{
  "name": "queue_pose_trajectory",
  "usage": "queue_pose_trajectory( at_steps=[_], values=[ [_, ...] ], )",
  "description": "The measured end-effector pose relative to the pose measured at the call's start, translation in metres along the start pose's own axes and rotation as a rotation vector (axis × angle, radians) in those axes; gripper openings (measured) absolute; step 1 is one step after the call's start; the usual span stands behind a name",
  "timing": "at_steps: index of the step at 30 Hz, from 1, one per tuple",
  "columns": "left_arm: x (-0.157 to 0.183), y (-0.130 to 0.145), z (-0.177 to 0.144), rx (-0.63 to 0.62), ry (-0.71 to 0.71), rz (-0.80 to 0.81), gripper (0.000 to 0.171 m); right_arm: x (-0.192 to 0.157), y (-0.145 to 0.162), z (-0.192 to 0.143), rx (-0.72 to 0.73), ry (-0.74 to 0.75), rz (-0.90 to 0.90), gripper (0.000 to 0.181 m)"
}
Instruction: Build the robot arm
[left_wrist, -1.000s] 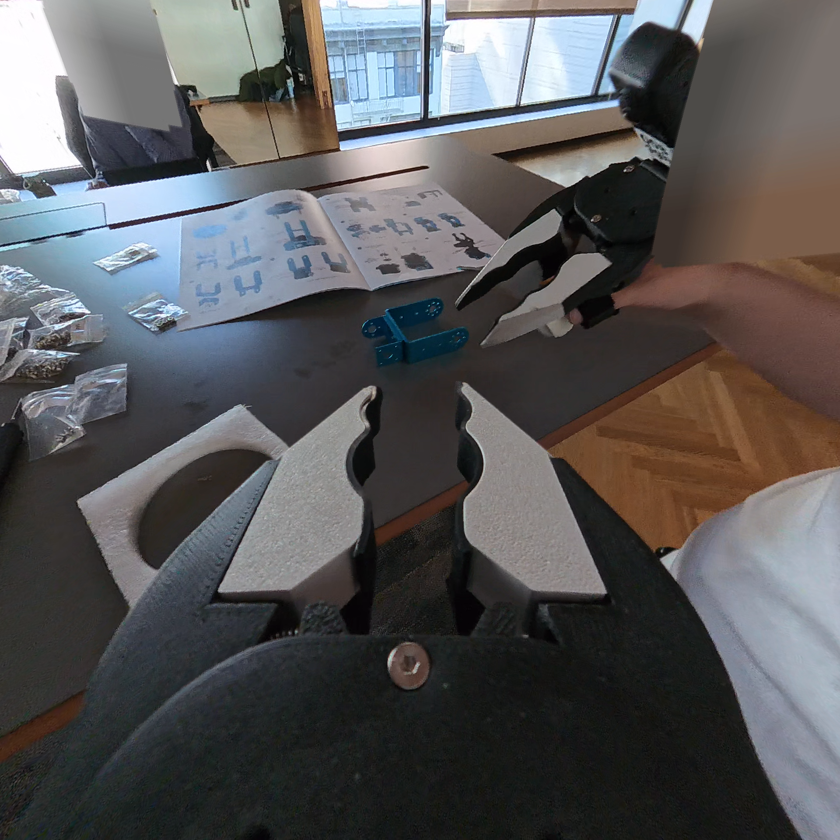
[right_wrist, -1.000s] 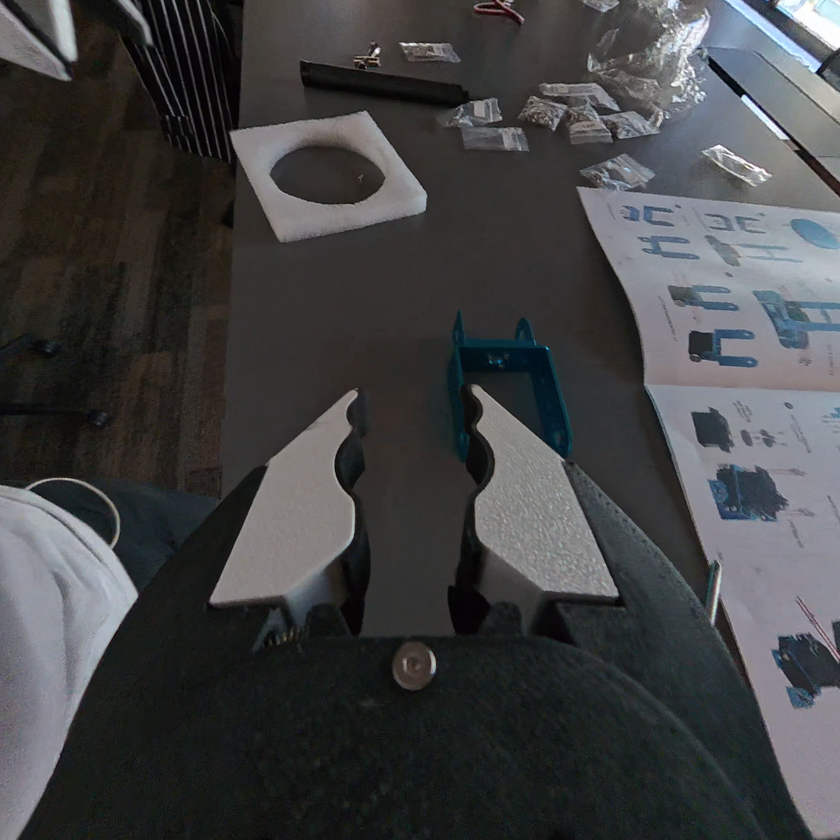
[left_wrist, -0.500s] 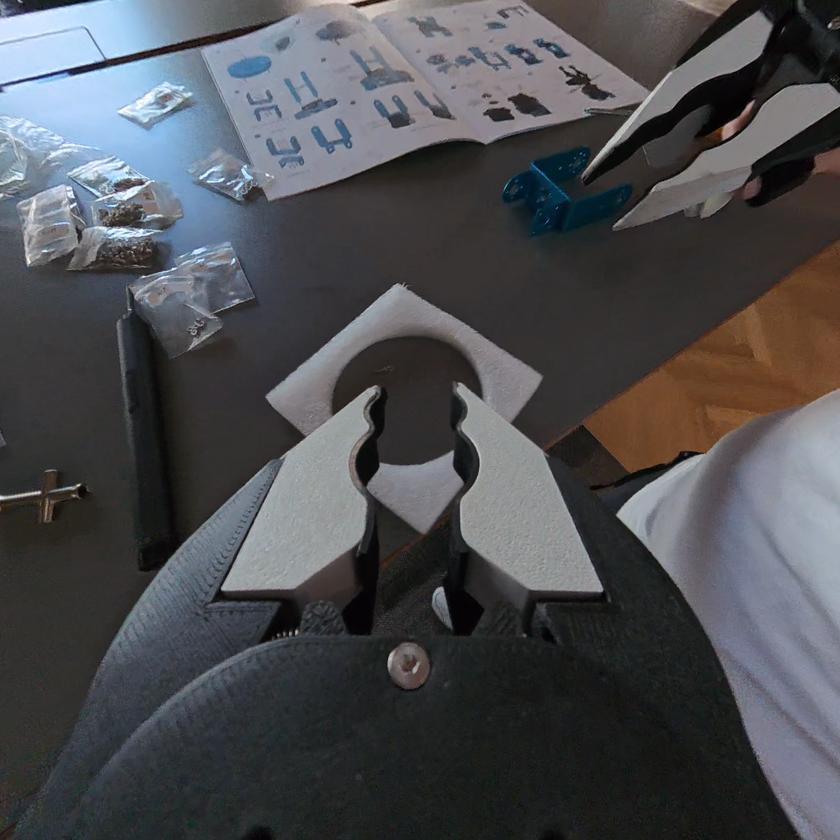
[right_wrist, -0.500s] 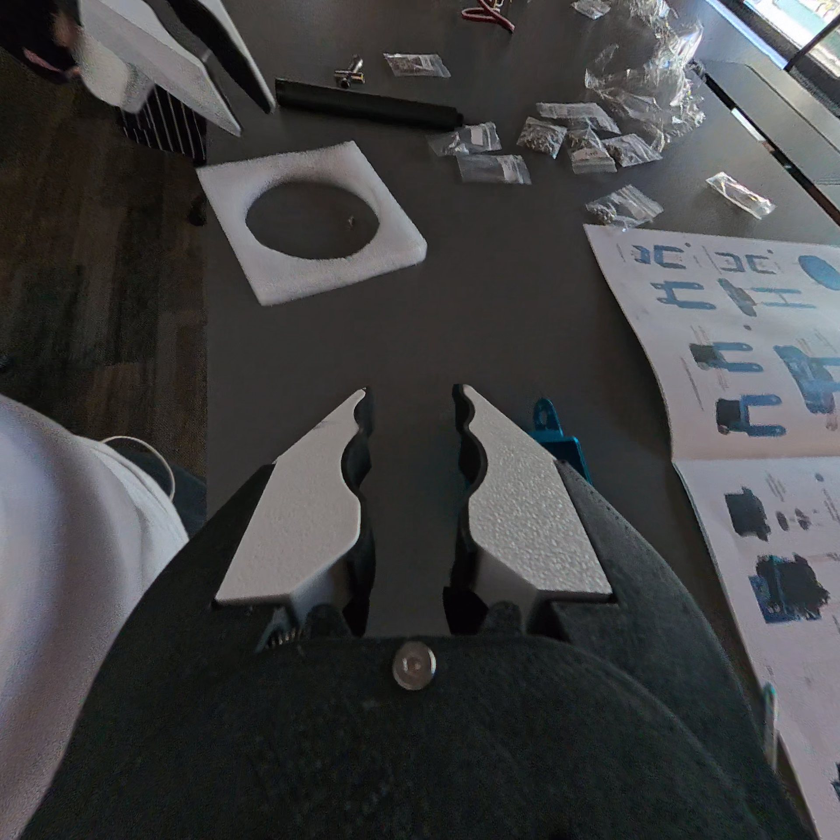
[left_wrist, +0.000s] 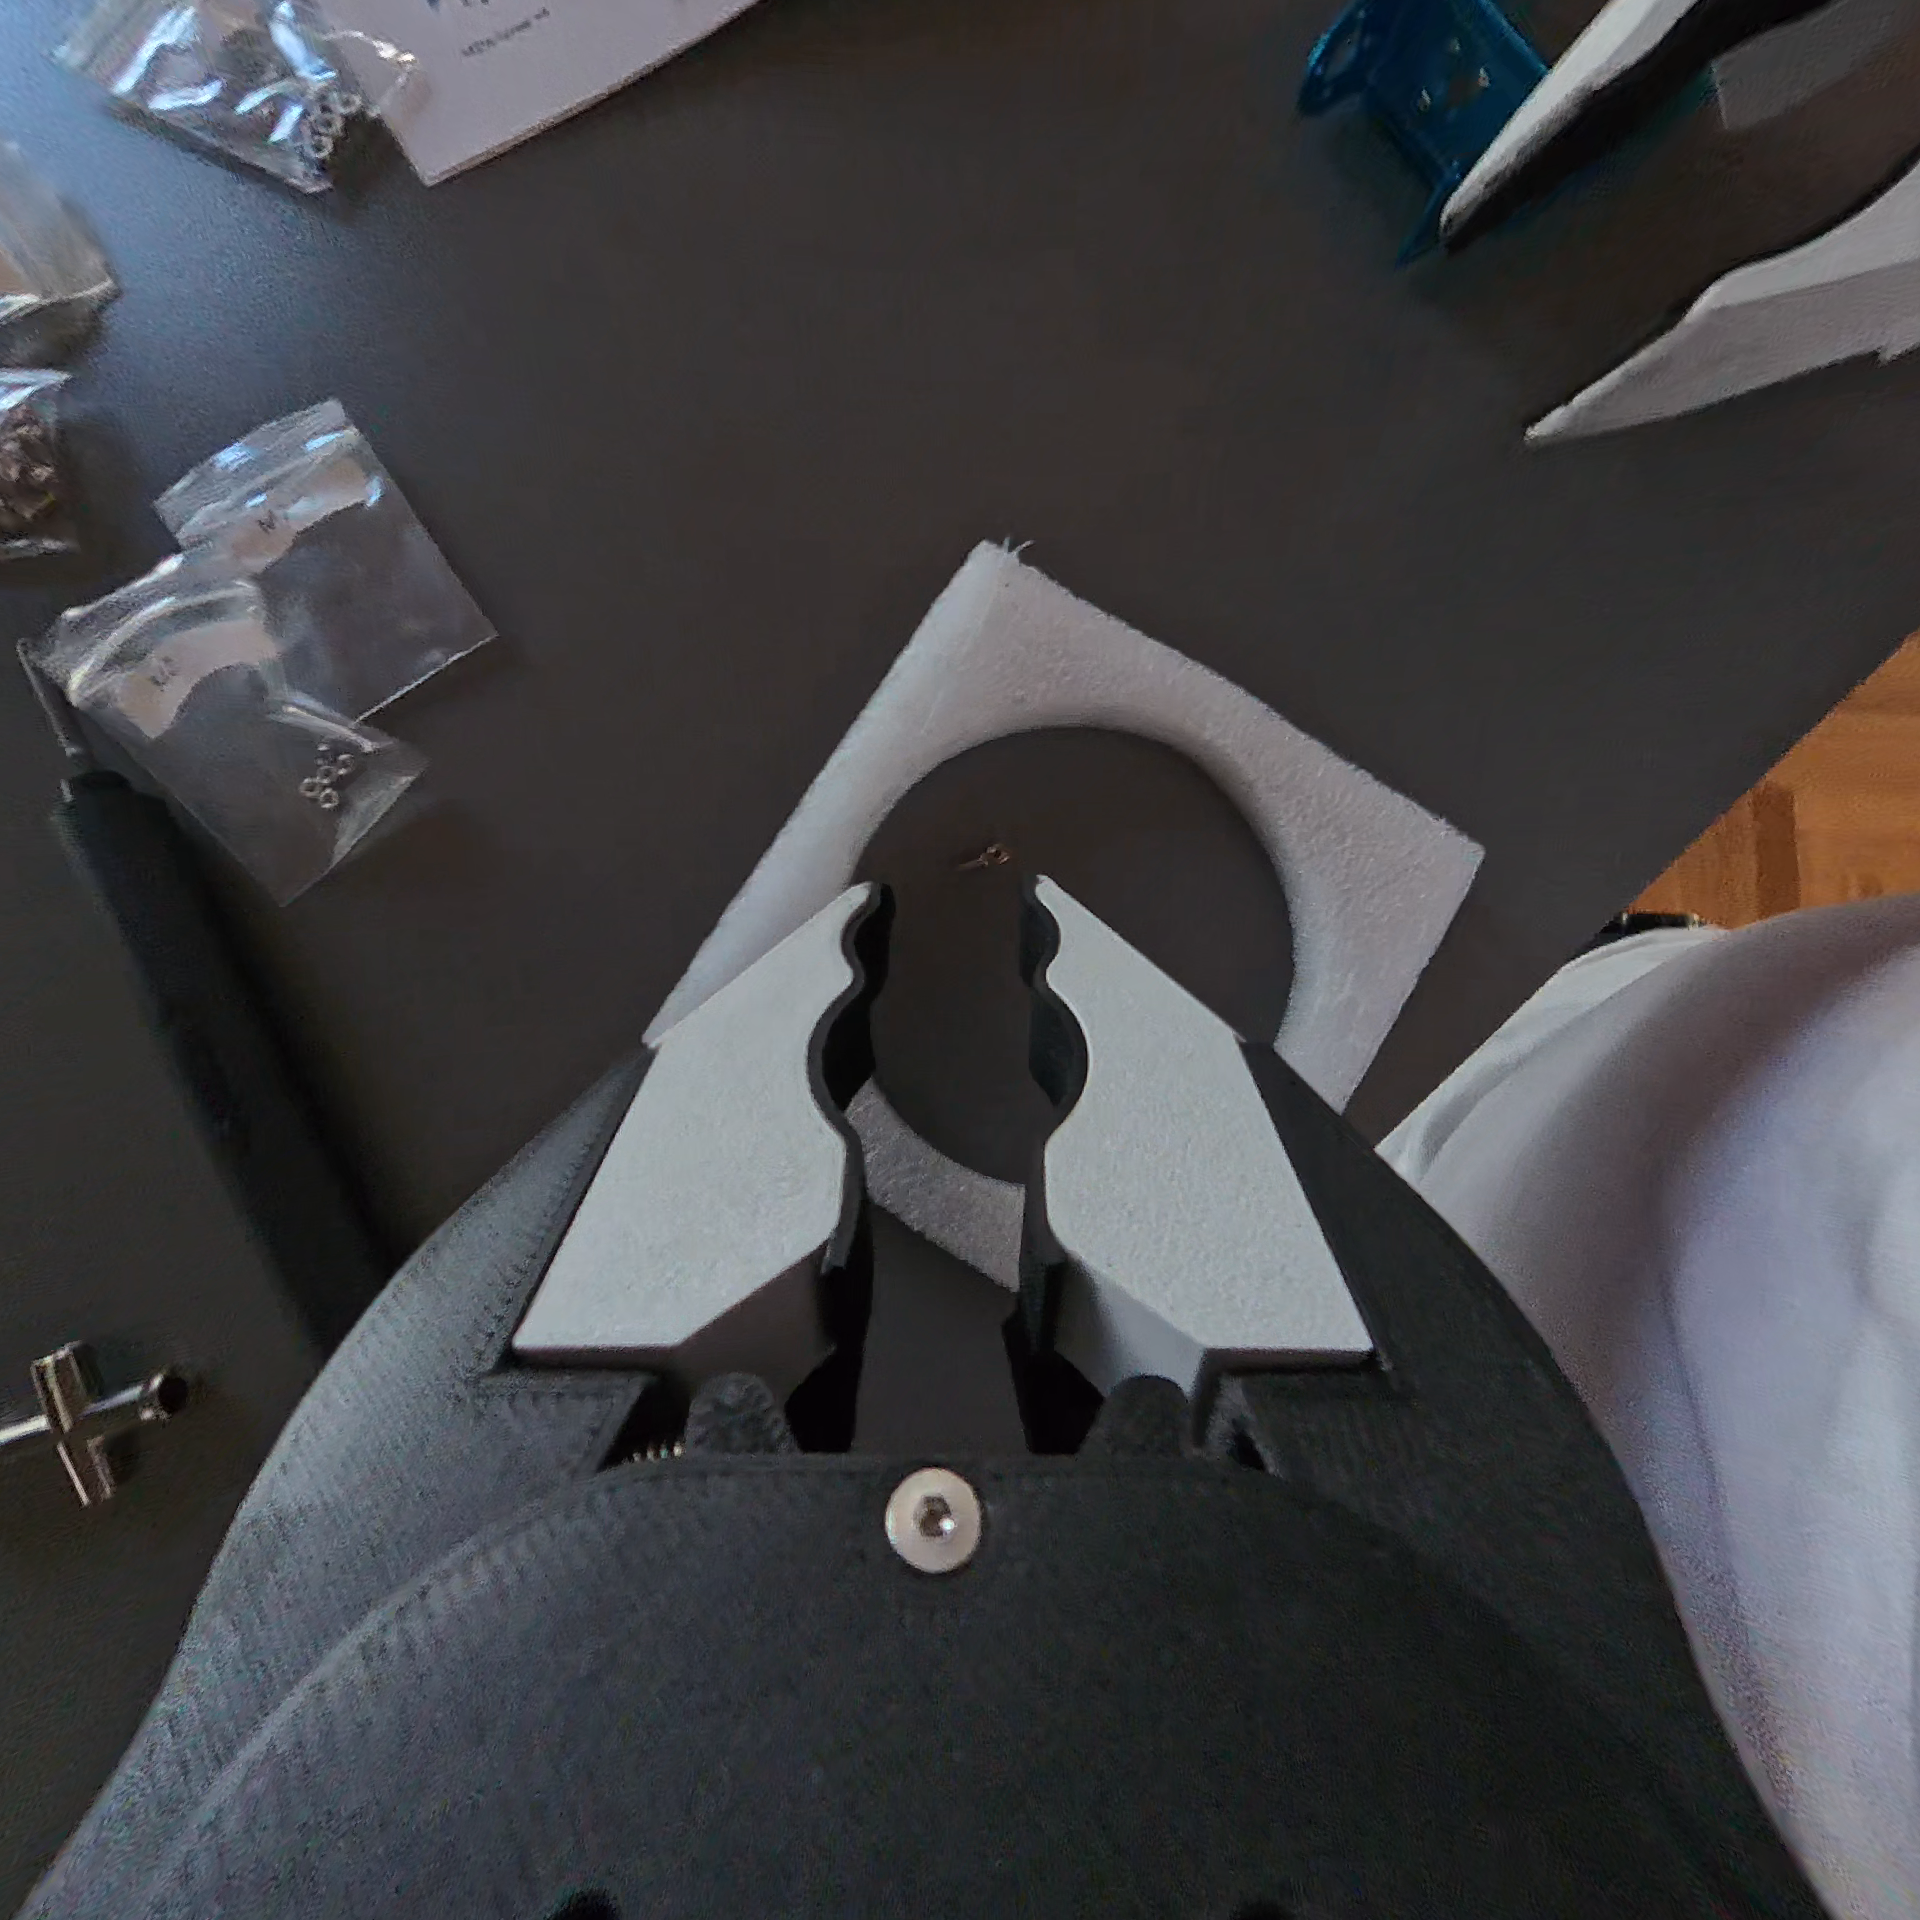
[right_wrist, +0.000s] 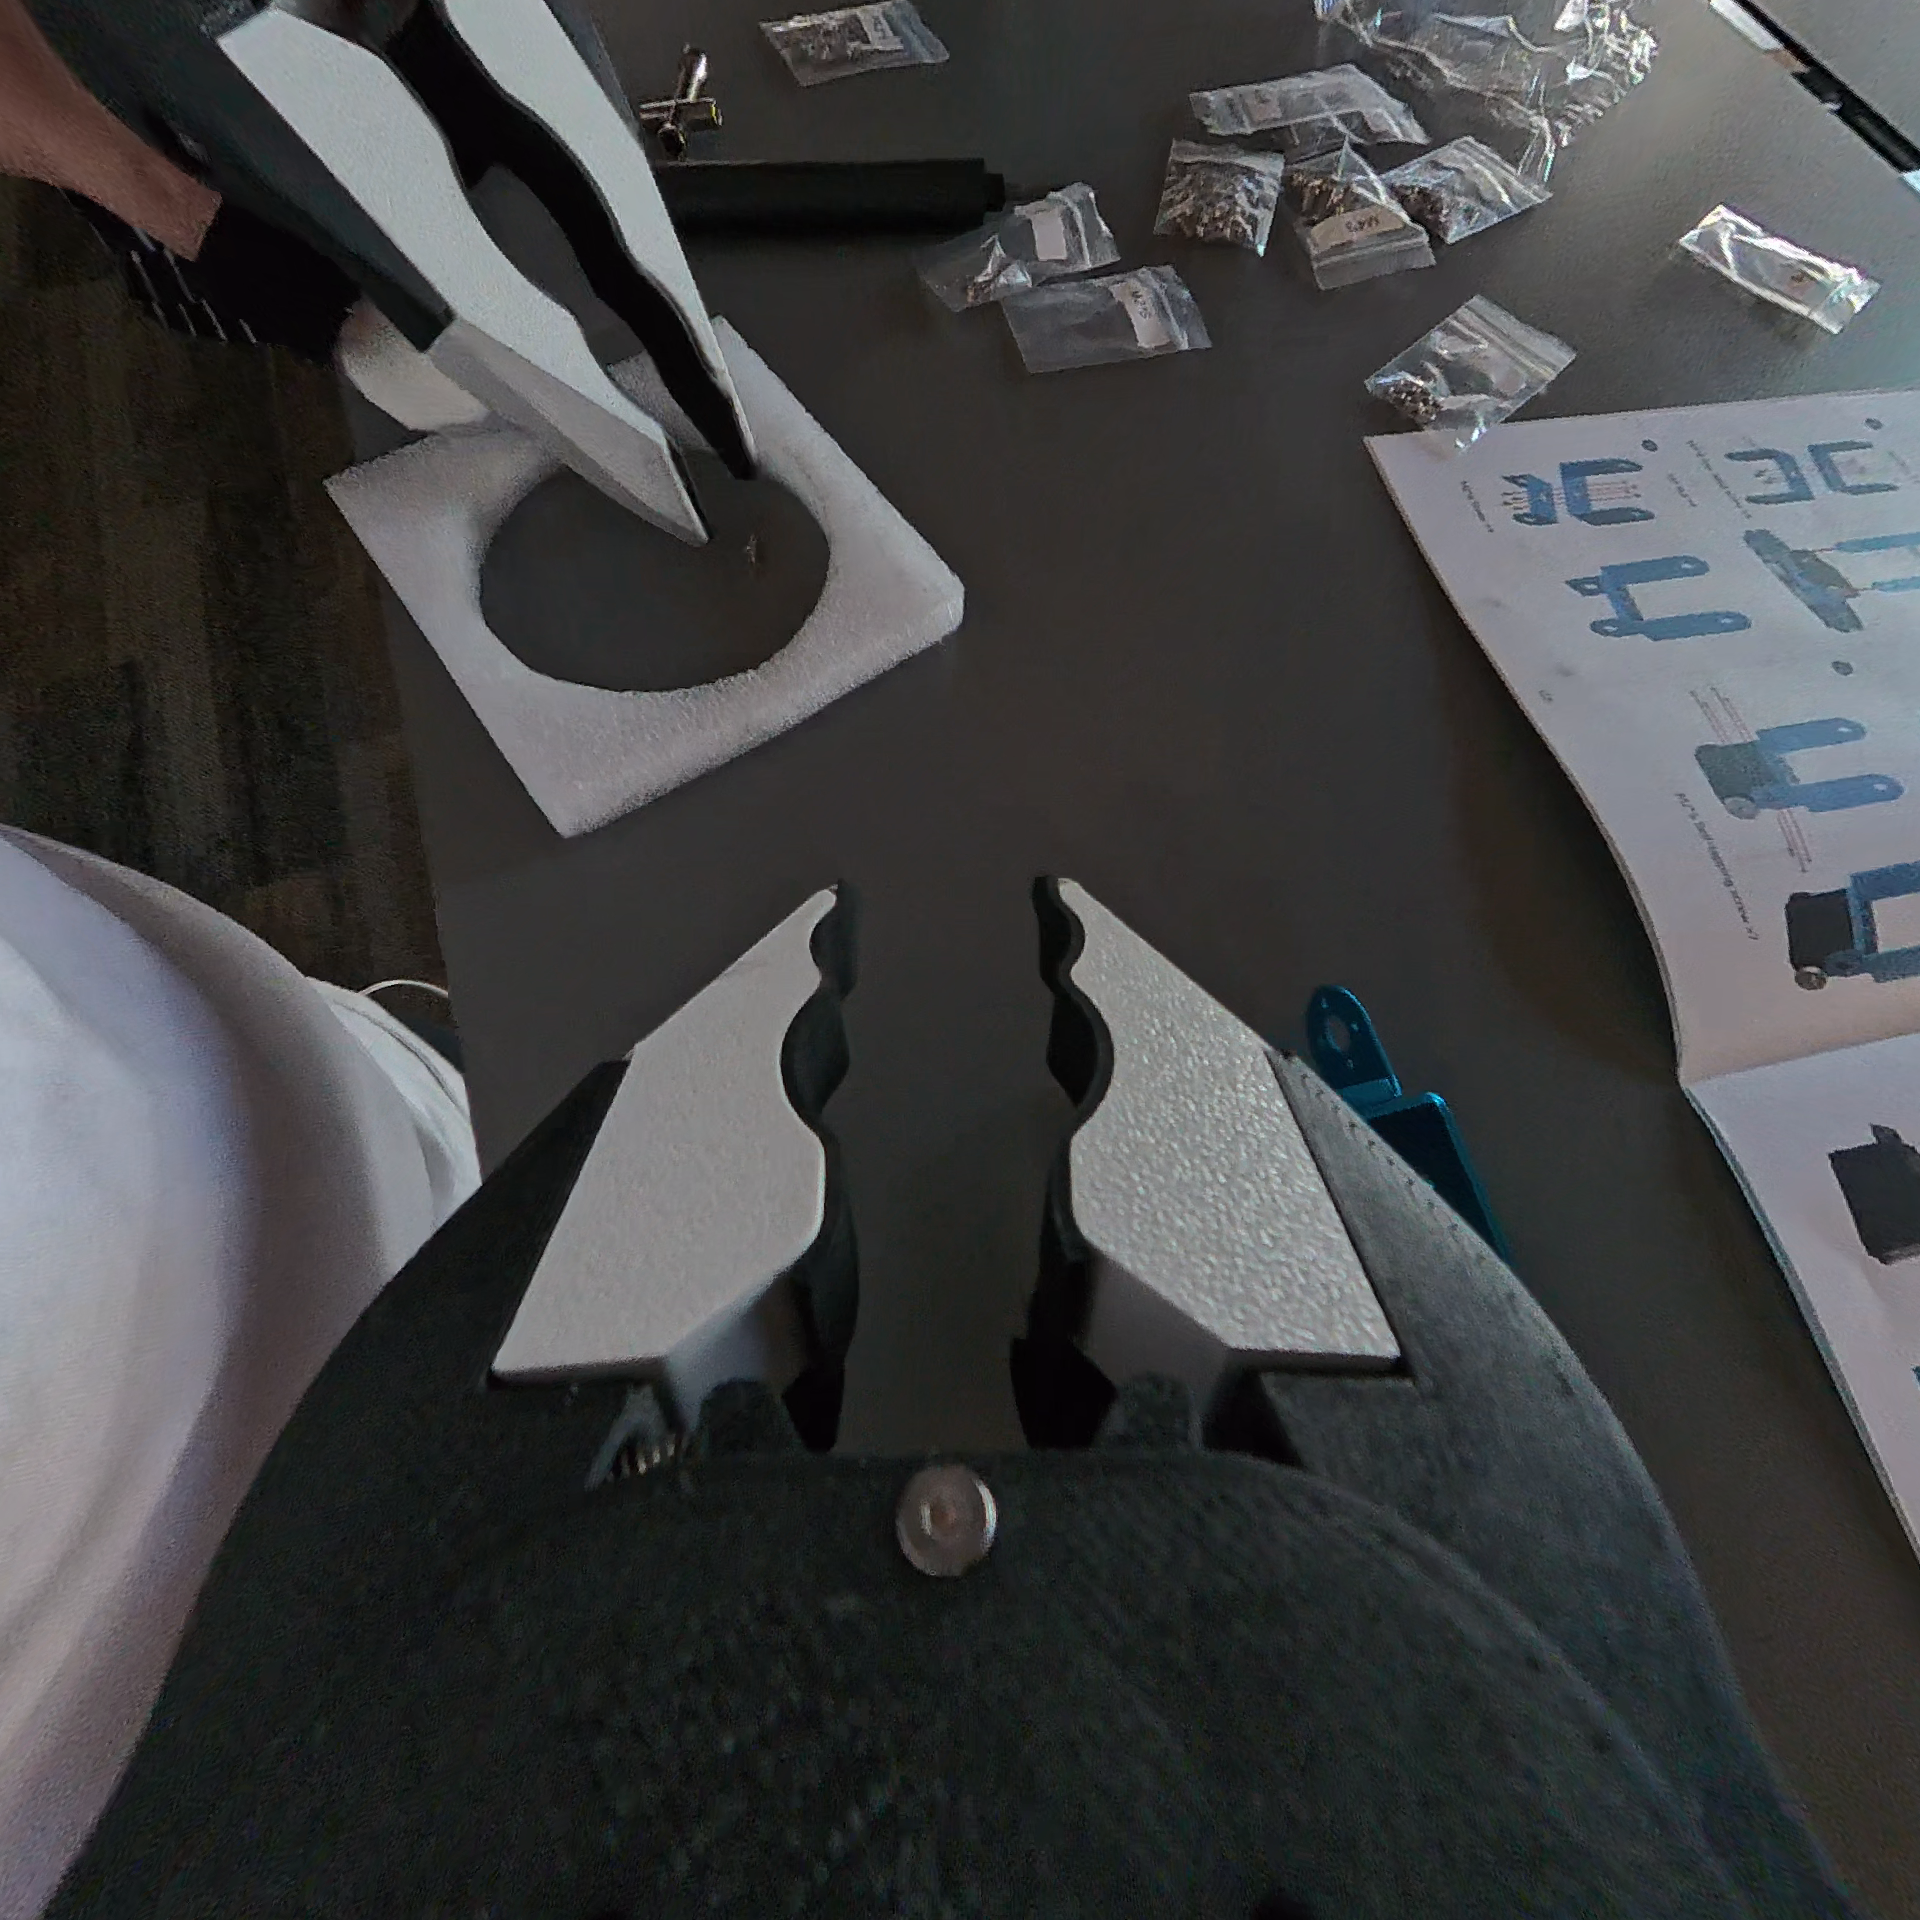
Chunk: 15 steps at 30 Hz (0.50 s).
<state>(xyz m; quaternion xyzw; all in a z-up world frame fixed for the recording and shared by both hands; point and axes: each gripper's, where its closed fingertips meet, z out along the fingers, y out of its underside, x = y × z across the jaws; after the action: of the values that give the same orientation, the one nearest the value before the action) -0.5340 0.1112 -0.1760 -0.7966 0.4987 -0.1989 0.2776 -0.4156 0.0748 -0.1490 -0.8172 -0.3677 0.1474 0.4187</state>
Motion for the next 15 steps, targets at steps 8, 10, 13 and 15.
queue_pose_trajectory(
  at_steps=[8, 10, 13, 15],
  values=[
    [0.008, -0.011, -0.013, 0.069, 0.121, 0.118, 0.019, 0.007, 0.004, -0.008, -0.002, -0.024, 0.008, 0.035],
    [0.008, -0.012, -0.018, 0.074, 0.126, 0.212, 0.020, 0.012, 0.012, -0.015, -0.044, -0.013, -0.023, 0.036],
    [0.001, -0.008, -0.036, 0.052, 0.137, 0.230, 0.025, 0.048, 0.033, -0.061, -0.111, 0.122, -0.058, 0.036],
    [-0.007, -0.009, -0.050, 0.086, 0.129, 0.205, 0.022, 0.093, 0.055, -0.110, -0.130, 0.306, -0.002, 0.037]
  ],
)
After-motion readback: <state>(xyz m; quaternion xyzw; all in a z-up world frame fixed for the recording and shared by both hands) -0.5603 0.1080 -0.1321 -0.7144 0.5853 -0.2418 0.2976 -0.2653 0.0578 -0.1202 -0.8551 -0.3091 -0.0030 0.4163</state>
